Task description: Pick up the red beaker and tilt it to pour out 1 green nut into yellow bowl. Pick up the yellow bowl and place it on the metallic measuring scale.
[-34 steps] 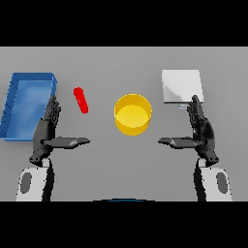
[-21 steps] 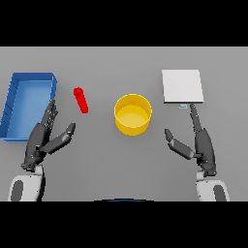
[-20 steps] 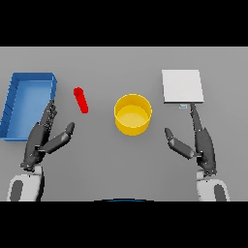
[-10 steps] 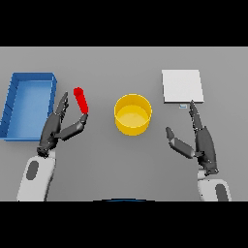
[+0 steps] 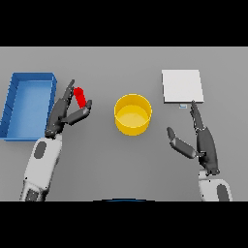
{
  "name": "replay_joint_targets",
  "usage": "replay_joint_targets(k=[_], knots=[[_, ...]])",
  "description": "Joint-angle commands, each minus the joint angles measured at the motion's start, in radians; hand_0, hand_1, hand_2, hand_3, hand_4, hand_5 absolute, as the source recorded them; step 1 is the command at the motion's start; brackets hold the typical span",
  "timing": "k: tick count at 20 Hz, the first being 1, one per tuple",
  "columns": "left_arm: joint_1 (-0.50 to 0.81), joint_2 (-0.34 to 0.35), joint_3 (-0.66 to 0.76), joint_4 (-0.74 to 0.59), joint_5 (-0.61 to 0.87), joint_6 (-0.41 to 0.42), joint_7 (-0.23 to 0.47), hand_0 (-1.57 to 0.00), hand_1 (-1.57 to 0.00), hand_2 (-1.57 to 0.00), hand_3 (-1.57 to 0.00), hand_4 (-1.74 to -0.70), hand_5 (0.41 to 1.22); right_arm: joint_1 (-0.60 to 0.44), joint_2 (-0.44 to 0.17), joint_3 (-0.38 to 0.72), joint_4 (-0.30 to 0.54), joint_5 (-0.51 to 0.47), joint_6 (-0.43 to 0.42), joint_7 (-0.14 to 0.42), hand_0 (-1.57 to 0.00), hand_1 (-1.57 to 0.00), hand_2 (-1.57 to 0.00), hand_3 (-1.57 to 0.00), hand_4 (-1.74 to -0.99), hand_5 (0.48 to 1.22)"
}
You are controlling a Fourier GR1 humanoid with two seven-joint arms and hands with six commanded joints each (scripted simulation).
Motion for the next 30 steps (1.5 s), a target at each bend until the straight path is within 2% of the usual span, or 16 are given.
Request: replay_joint_targets(k=[1,3,6,8,9,14,15,16,17,18,19,22,24,26,28,30], knots=[[-0.015,-0.001,0.001,0.021,-0.001,-0.002,-0.009,0.00,0.00,0.00,0.00,-1.30,0.689,-0.009,0.001,-0.005,0.009,-0.005,-0.001,0.010,0.00,0.00,0.00,0.00,-1.270,0.642],[-0.043,0.001,0.005,0.060,-0.011,0.003,-0.028,0.00,0.00,0.00,0.00,-1.30,0.690,-0.002,0.003,0.001,0.003,0.004,-0.005,0.003,0.00,0.00,0.00,0.00,-1.271,0.646],[-0.095,-0.006,0.013,0.110,-0.012,0.009,0.000,0.00,0.00,0.00,0.00,-1.29,0.683,-0.009,0.006,-0.004,0.003,-0.010,0.001,0.015,0.00,0.00,0.00,0.00,-1.269,0.642],[-0.107,-0.006,0.018,0.144,-0.010,0.001,-0.021,0.00,0.00,0.00,0.00,-1.29,0.683,0.001,0.003,-0.006,0.011,-0.014,0.006,-0.003,0.00,0.00,0.00,0.00,-1.265,0.638],[-0.124,-0.006,0.027,0.159,-0.002,-0.002,-0.026,0.00,0.00,0.00,0.00,-1.30,0.686,-0.009,0.005,-0.007,0.015,-0.013,0.003,0.015,0.00,0.00,0.00,0.00,-1.268,0.639],[-0.166,-0.028,0.058,0.239,0.017,0.013,-0.092,0.00,0.00,0.00,0.00,-1.35,0.704,-0.002,0.002,-0.001,-0.005,0.002,-0.004,0.019,0.00,0.00,0.00,0.00,-1.261,0.641],[-0.174,-0.035,0.069,0.246,0.028,0.018,-0.107,0.00,-0.03,-0.07,-0.03,-1.38,0.724,0.008,-0.002,0.000,-0.009,0.003,-0.001,0.011,0.00,0.00,0.00,0.00,-1.259,0.642],[-0.186,-0.036,0.082,0.263,0.036,0.024,-0.115,-0.12,-0.15,-0.18,-0.12,-1.41,0.750,0.007,-0.004,-0.004,-0.003,-0.004,0.004,0.009,0.00,0.00,0.00,0.00,-1.260,0.642],[-0.184,-0.044,0.092,0.267,0.046,0.029,-0.122,-0.29,-0.33,-0.36,-0.29,-1.45,0.783,0.006,-0.009,-0.011,0.004,-0.006,0.002,0.006,0.00,0.00,0.00,0.00,-1.258,0.644],[-0.199,-0.052,0.095,0.279,0.042,0.050,-0.098,-0.44,-0.48,-0.52,-0.55,-1.45,0.871,0.000,-0.003,-0.012,0.007,-0.005,-0.006,0.009,0.00,0.00,0.00,0.00,-1.257,0.645],[-0.203,-0.046,0.095,0.285,0.033,0.058,-0.096,-0.66,-0.70,-0.73,-0.72,-1.50,0.941,-0.005,-0.006,-0.018,0.011,-0.007,-0.007,0.012,0.00,0.00,0.00,0.00,-1.255,0.644],[-0.219,-0.040,0.080,0.308,0.012,0.055,-0.110,-1.11,-1.12,-1.14,-0.97,-1.60,1.078,0.008,-0.003,-0.012,-0.002,-0.008,-0.004,0.002,0.00,0.00,0.00,0.00,-1.252,0.644],[-0.223,-0.040,0.066,0.307,-0.002,0.053,-0.093,-1.27,-1.29,-1.30,-1.19,-1.54,1.129,-0.006,0.000,-0.015,0.012,-0.014,-0.002,0.016,0.00,0.00,0.00,0.00,-1.254,0.644],[-0.222,-0.052,0.066,0.300,-0.008,0.056,-0.076,-1.38,-1.39,-1.40,-1.33,-1.51,1.162,0.021,0.005,-0.004,-0.010,-0.006,-0.005,-0.008,0.00,0.00,0.00,0.00,-1.257,0.645],[-0.215,-0.060,0.070,0.286,0.008,0.072,-0.099,-1.45,-1.45,-1.46,-1.41,-1.59,1.151,0.015,0.003,-0.008,-0.012,-0.010,-0.004,0.017,0.00,0.00,0.00,0.00,-1.257,0.643],[-0.210,-0.060,0.083,0.262,0.038,0.087,-0.120,-1.49,-1.50,-1.50,-1.47,-1.64,1.132,0.020,0.006,-0.004,-0.016,-0.006,-0.007,0.004,0.00,0.00,0.00,0.00,-1.262,0.646]])
